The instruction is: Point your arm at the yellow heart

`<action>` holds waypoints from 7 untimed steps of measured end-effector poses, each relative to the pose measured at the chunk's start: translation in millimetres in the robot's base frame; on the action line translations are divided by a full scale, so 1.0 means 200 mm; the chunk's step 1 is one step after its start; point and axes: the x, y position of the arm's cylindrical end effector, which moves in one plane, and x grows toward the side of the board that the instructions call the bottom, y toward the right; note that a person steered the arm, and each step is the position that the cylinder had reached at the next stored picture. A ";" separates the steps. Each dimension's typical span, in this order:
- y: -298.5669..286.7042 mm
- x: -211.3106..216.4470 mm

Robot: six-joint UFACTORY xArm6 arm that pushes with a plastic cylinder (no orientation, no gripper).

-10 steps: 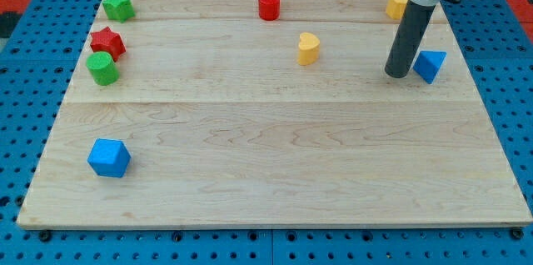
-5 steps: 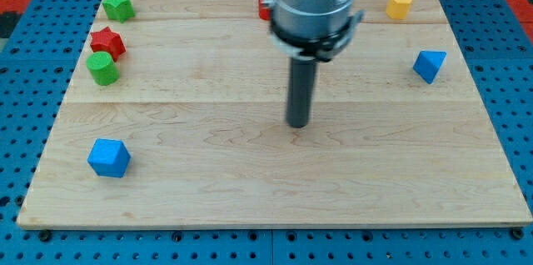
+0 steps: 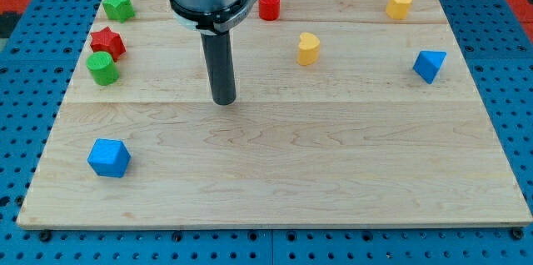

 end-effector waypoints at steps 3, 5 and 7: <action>0.10 -0.56; 0.57 -0.67; 0.45 -0.36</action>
